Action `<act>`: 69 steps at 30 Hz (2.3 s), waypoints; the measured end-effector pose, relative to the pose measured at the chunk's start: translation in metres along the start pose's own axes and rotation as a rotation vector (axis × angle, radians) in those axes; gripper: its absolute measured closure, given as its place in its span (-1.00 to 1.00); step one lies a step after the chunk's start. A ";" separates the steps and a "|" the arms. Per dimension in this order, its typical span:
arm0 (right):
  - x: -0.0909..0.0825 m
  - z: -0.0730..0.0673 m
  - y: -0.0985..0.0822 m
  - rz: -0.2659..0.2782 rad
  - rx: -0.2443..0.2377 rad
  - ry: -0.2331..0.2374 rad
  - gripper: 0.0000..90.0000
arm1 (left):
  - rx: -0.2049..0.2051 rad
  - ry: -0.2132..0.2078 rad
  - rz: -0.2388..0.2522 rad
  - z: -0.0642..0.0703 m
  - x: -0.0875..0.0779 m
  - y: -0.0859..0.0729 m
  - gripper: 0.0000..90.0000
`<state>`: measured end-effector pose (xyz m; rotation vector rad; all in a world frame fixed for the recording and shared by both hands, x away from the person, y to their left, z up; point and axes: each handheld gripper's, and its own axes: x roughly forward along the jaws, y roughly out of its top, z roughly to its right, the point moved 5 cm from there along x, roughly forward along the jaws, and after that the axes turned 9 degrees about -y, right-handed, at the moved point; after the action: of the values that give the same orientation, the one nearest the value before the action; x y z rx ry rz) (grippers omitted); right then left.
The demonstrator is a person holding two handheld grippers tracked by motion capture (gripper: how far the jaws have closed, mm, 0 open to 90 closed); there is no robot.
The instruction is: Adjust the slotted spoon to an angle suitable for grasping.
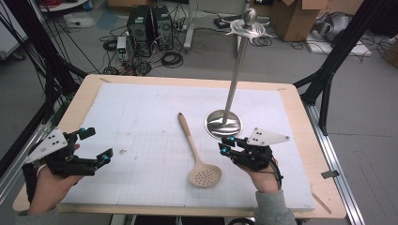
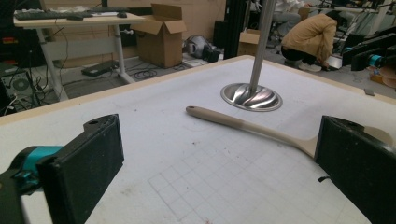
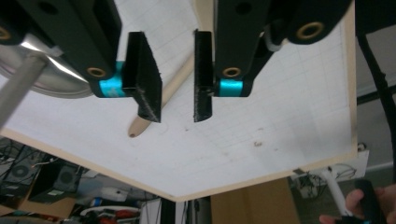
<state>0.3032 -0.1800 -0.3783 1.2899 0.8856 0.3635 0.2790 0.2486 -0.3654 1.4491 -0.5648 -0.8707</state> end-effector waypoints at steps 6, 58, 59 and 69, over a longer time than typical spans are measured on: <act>0.018 -0.009 -0.004 -0.054 -0.045 0.022 0.91 | -0.003 0.004 -0.003 0.001 -0.002 -0.002 -0.96; 0.116 -0.040 -0.044 -0.304 -0.245 0.136 0.99 | -0.020 0.026 -0.043 0.001 -0.012 -0.016 -0.96; 0.116 -0.040 -0.045 -0.309 -0.245 0.139 0.99 | -0.019 0.027 -0.044 0.000 -0.013 -0.016 -0.96; 0.123 -0.043 -0.052 -0.365 -0.284 0.146 0.99 | -0.023 0.031 -0.043 0.001 -0.015 -0.016 -0.96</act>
<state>0.3368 -0.0810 -0.4717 0.8279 1.1265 0.2836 0.2672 0.2612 -0.3789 1.4559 -0.5006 -0.8846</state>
